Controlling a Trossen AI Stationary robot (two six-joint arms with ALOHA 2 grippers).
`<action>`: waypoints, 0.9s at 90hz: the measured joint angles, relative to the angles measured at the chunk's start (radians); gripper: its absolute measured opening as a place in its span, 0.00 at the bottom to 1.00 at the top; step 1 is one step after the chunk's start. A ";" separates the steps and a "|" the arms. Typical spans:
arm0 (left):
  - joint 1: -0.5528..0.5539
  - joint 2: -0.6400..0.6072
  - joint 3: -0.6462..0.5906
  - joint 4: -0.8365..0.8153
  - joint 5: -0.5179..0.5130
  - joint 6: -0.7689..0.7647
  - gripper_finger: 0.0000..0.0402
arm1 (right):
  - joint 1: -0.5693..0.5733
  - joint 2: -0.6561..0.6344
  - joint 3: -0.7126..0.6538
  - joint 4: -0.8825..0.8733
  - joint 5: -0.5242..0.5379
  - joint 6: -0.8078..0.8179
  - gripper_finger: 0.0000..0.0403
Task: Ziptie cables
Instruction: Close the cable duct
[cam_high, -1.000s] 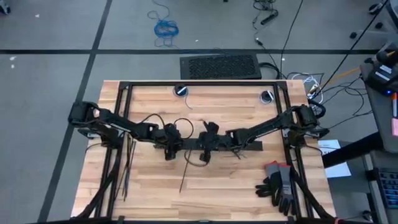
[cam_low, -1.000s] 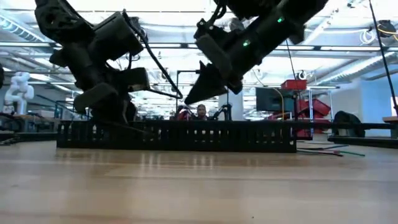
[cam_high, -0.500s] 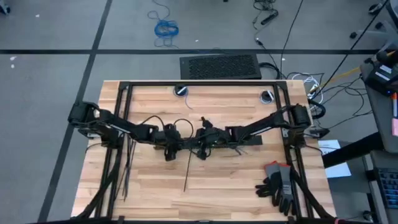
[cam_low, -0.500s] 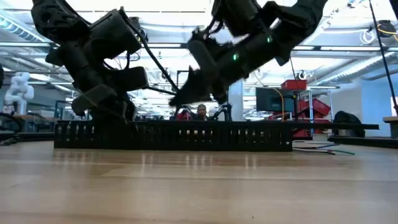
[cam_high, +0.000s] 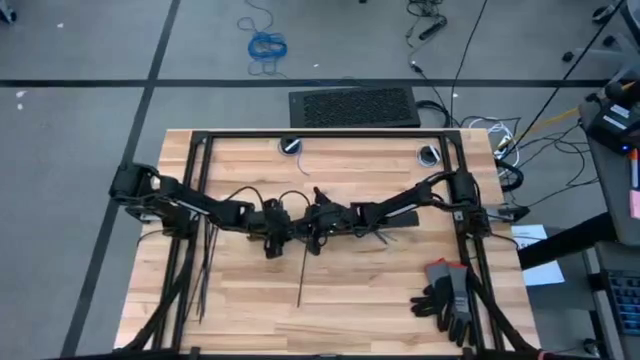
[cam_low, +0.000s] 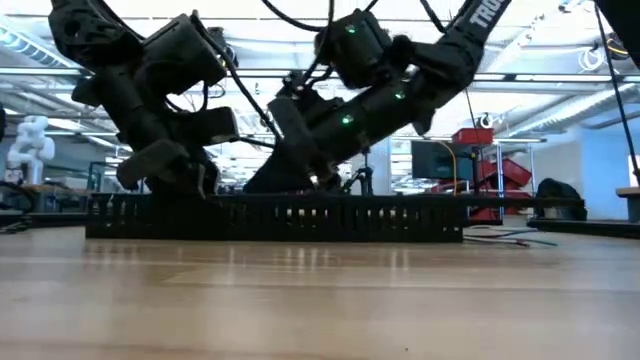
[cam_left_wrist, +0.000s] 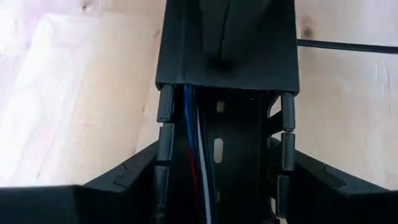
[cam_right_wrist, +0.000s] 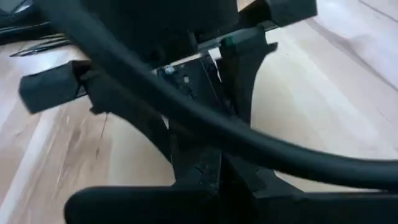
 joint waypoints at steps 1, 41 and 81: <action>0.000 0.000 0.000 0.000 0.000 0.000 0.63 | 0.000 0.001 0.003 -0.002 0.000 -0.002 0.00; 0.001 0.000 0.003 0.017 0.009 0.011 0.59 | 0.065 -0.198 0.011 -0.152 0.062 -0.117 0.00; 0.001 0.000 0.003 0.013 0.013 0.008 0.60 | 0.000 -0.108 0.010 -0.217 0.034 -0.056 0.00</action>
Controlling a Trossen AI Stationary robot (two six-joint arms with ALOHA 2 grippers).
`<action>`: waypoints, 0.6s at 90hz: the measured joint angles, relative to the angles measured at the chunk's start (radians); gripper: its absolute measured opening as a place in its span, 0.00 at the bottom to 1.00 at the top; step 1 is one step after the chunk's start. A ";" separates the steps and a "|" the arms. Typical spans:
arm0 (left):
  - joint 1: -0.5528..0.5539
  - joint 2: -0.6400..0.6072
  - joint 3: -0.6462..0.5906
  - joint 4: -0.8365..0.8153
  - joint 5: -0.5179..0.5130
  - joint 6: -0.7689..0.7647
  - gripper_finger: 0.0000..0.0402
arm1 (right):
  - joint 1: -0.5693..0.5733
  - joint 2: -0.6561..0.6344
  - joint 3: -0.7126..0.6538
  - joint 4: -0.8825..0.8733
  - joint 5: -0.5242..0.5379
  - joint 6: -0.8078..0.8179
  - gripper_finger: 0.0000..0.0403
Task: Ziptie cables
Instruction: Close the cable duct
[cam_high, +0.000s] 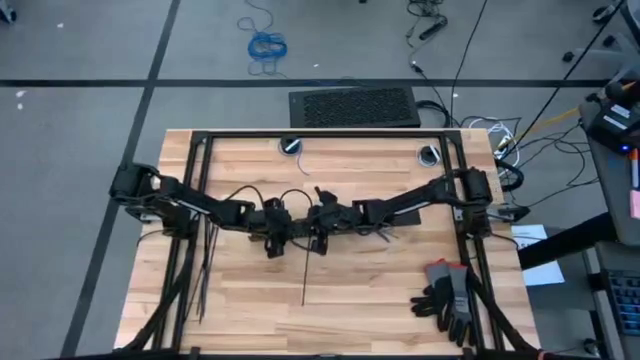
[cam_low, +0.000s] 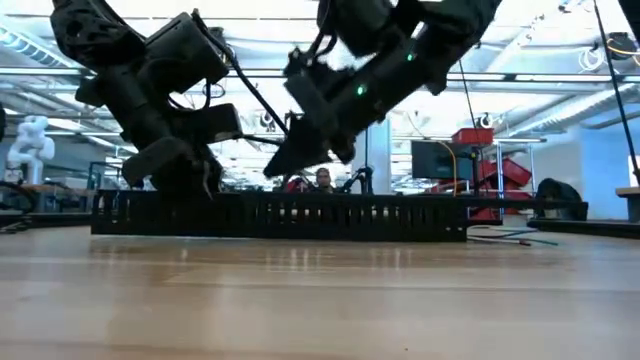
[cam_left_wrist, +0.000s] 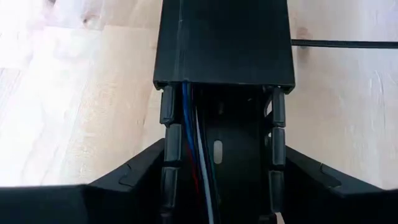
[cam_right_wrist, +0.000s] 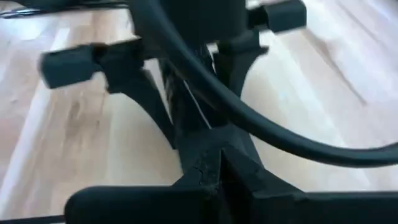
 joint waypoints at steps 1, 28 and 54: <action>0.000 0.000 0.000 0.000 0.000 0.000 0.60 | -0.004 0.006 0.000 0.004 -0.006 0.001 0.00; 0.000 0.000 -0.001 -0.006 0.007 -0.008 0.60 | -0.037 0.156 0.137 0.090 -0.136 -0.002 0.00; -0.002 -0.002 -0.004 -0.013 0.014 -0.005 0.60 | -0.012 0.186 0.287 -0.093 -0.125 -0.083 0.00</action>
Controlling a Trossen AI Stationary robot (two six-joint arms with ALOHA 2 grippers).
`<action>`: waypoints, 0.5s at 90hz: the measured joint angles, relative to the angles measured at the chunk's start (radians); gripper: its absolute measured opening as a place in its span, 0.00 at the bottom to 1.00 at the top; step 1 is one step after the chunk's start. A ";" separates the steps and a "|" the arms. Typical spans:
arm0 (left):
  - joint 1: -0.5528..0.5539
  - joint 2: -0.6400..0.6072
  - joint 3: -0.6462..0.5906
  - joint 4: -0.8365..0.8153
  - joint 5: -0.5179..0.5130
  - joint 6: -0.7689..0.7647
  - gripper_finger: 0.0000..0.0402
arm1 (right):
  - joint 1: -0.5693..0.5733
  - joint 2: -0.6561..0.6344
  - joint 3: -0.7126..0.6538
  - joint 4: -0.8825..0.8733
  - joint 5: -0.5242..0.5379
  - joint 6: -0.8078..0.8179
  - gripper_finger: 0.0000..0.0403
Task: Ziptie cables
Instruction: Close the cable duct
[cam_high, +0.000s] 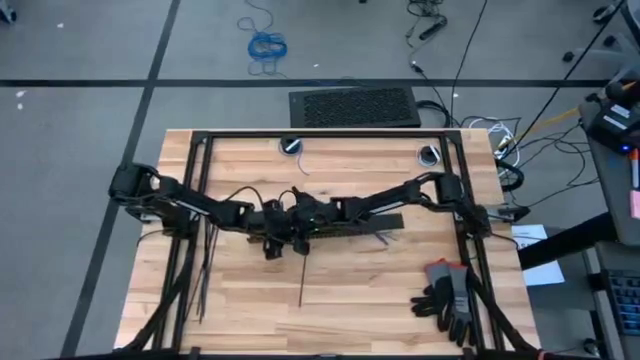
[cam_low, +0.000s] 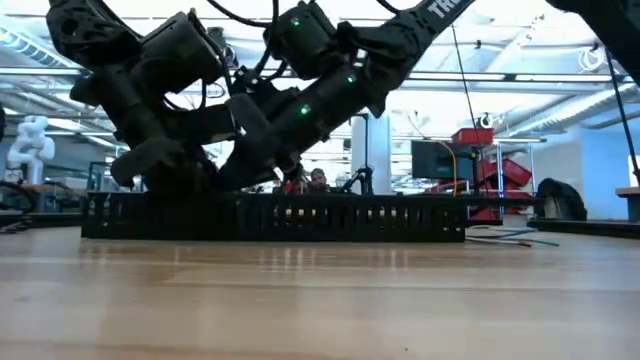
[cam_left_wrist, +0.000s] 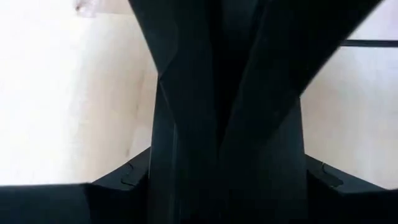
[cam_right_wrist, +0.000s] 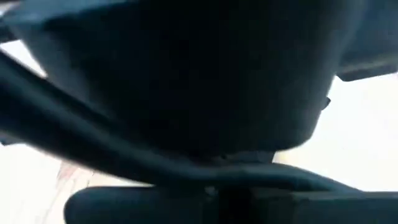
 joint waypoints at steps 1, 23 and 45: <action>0.000 0.000 0.000 0.001 0.000 0.000 0.60 | 0.001 -0.003 0.000 -0.005 0.002 -0.003 0.00; 0.001 0.000 0.007 0.047 -0.004 0.024 0.60 | 0.045 -0.098 0.007 -0.127 0.066 -0.032 0.00; 0.001 0.000 0.016 0.049 -0.003 0.035 0.60 | 0.084 -0.137 0.008 -0.261 0.155 -0.027 0.00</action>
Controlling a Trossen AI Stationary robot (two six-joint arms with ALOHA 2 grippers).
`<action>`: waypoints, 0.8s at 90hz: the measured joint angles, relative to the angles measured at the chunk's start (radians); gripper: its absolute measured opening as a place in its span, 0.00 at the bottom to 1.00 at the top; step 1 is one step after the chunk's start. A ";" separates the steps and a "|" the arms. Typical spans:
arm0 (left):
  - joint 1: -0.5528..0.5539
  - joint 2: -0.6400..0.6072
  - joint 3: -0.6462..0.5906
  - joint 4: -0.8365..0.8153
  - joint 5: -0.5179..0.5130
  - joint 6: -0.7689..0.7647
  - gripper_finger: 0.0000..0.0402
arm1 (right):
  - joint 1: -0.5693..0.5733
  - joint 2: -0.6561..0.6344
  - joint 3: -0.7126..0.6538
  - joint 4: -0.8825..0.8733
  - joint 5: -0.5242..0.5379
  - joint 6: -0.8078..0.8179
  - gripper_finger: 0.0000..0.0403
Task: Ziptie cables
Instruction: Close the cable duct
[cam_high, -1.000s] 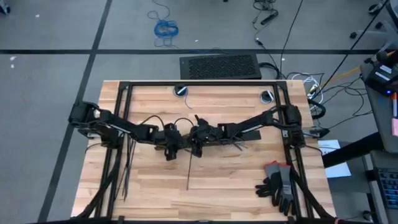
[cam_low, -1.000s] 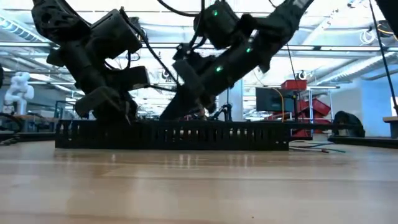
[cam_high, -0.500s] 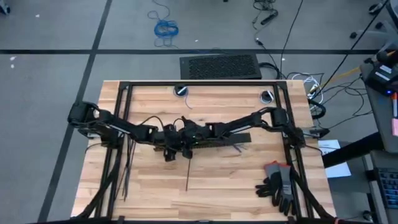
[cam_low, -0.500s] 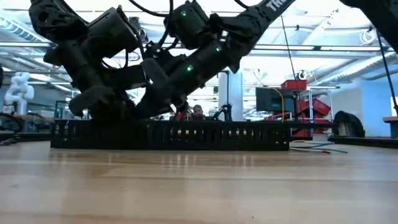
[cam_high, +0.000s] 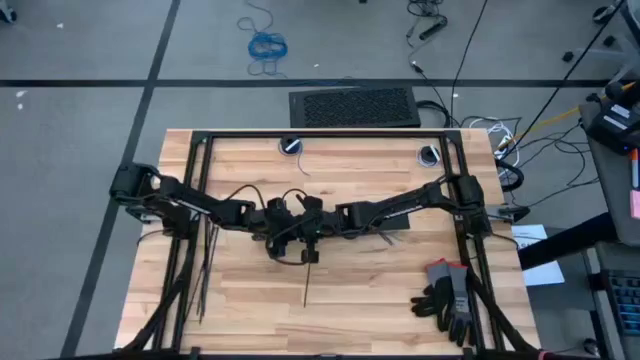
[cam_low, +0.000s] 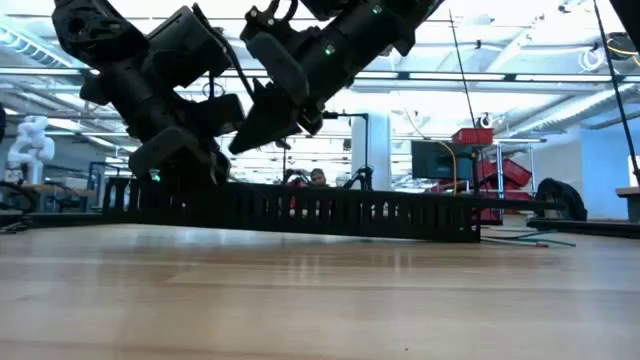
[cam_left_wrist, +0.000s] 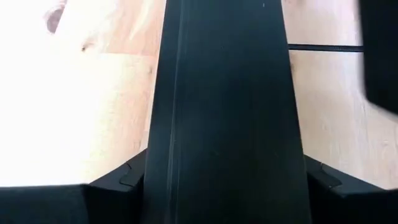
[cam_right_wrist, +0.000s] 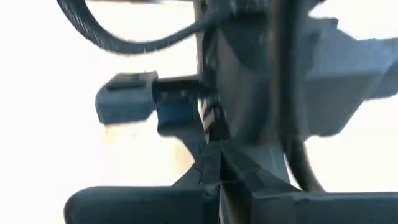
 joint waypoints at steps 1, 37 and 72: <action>0.000 0.000 0.000 0.000 0.000 0.000 0.60 | 0.000 0.002 0.000 -0.005 0.003 0.003 0.00; 0.005 0.003 -0.003 -0.004 0.057 0.029 0.64 | -0.029 0.070 0.003 -0.010 -0.028 0.041 0.00; 0.014 -0.049 0.009 -0.080 0.088 0.008 0.65 | -0.029 0.071 0.001 -0.022 -0.036 0.040 0.00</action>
